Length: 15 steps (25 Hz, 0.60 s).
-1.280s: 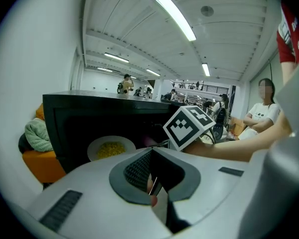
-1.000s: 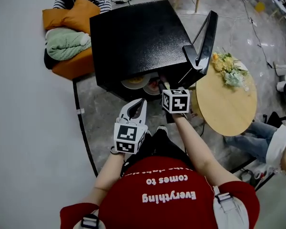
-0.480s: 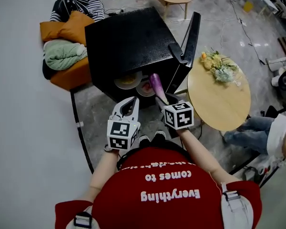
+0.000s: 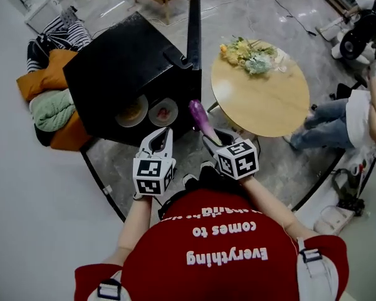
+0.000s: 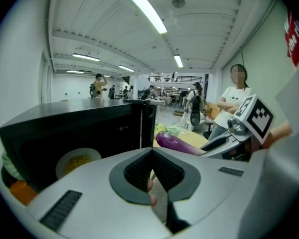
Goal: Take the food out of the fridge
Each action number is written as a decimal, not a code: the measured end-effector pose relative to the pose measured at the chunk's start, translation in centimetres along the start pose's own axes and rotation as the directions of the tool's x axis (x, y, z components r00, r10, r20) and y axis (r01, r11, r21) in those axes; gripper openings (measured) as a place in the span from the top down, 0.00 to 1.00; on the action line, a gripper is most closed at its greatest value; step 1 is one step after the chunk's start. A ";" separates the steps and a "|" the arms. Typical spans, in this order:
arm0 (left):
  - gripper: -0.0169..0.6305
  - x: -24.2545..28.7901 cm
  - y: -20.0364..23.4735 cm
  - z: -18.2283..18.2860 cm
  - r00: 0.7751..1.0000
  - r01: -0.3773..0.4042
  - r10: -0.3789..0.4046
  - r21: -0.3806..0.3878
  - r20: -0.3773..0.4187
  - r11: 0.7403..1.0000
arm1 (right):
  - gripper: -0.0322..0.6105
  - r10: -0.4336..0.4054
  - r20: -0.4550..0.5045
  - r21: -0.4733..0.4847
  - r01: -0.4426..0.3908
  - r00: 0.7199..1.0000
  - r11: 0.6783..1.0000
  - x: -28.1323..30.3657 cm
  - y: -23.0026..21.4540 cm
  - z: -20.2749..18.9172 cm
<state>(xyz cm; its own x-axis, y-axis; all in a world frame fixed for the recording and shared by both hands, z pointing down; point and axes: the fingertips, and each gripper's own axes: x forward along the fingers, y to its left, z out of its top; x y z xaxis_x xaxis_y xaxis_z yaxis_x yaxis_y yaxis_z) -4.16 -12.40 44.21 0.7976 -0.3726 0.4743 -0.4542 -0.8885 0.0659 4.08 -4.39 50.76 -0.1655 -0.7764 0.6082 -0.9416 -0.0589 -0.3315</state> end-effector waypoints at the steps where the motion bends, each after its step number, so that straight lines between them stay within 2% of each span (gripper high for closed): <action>1: 0.97 0.9 -0.9 0.5 1.000 0.028 -0.028 0.019 0.002 0.999 | 0.70 -0.028 0.012 0.024 0.028 1.000 0.999 -0.9 -1.1 -0.3; 4: 0.97 3.8 -4.6 2.2 0.992 0.126 -0.127 0.086 0.001 0.988 | 0.70 -0.130 0.047 0.105 0.125 0.990 0.987 -4.0 -5.0 -1.5; 6: 0.97 5.5 -7.5 3.0 0.979 0.205 -0.205 0.135 -0.011 0.969 | 0.70 -0.208 0.066 0.170 0.194 0.976 0.966 -6.3 -7.6 -2.6; 11: 0.97 9.3 -14.5 3.8 0.930 0.366 -0.362 0.210 -0.060 0.907 | 0.70 -0.357 0.089 0.292 0.318 0.930 0.902 -10.9 -13.4 -4.5; 15: 0.97 12.0 -19.0 3.6 0.885 0.465 -0.454 0.262 -0.105 0.845 | 0.70 -0.423 0.084 0.358 0.369 0.902 0.858 -12.1 -16.7 -5.8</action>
<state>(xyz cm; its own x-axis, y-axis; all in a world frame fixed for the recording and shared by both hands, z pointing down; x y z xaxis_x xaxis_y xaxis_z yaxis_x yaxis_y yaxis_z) 15.46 -0.90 45.44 0.8701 0.1024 0.4821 0.0914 -0.9947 0.0463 20.06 9.64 53.15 0.2736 -0.7279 0.6287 -0.7639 -0.5617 -0.3179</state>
